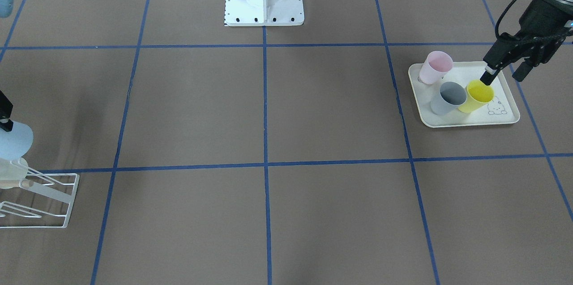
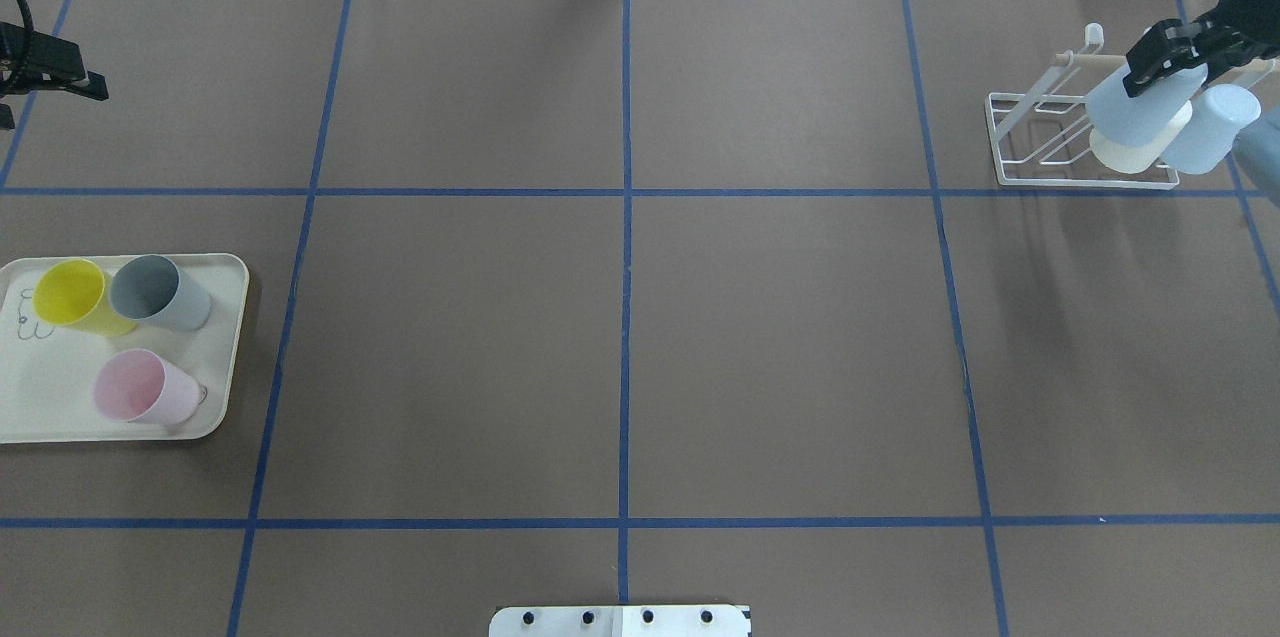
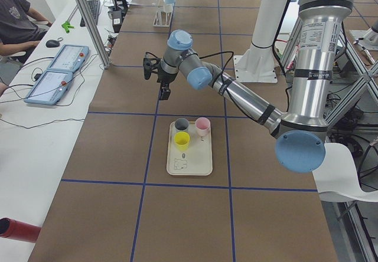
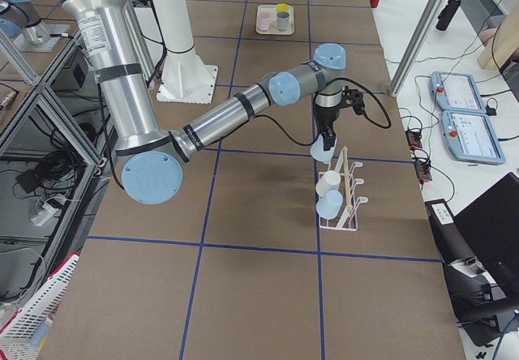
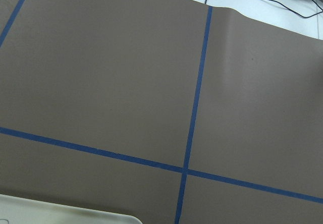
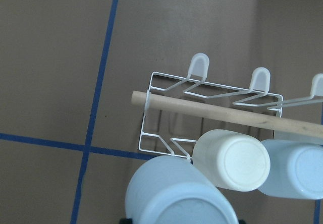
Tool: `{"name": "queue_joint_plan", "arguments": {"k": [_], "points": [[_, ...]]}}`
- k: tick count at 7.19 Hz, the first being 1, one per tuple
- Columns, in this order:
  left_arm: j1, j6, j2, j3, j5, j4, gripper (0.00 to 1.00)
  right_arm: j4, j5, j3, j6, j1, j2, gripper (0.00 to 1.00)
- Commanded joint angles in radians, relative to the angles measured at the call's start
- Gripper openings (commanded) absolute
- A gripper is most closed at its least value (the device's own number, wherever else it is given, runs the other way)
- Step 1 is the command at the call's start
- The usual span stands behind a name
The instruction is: Transfer IKEA cup to right arm and place on rack
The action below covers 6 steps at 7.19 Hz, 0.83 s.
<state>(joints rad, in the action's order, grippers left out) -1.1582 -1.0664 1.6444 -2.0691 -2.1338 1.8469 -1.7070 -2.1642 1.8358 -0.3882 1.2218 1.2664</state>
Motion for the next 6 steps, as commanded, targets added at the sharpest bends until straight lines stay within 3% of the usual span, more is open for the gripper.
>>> {"name": "queue_joint_plan", "arguments": {"k": [1, 6], "points": [[0.0, -0.003, 0.0, -0.002, -0.002, 0.0, 1.0, 0.004, 0.018, -0.053, 0.008, -0.007, -0.033, 0.37], [0.0, -0.01, -0.002, -0.017, -0.003, -0.002, 1.0, 0.015, 0.027, -0.105, 0.031, -0.018, -0.042, 0.37]]}}
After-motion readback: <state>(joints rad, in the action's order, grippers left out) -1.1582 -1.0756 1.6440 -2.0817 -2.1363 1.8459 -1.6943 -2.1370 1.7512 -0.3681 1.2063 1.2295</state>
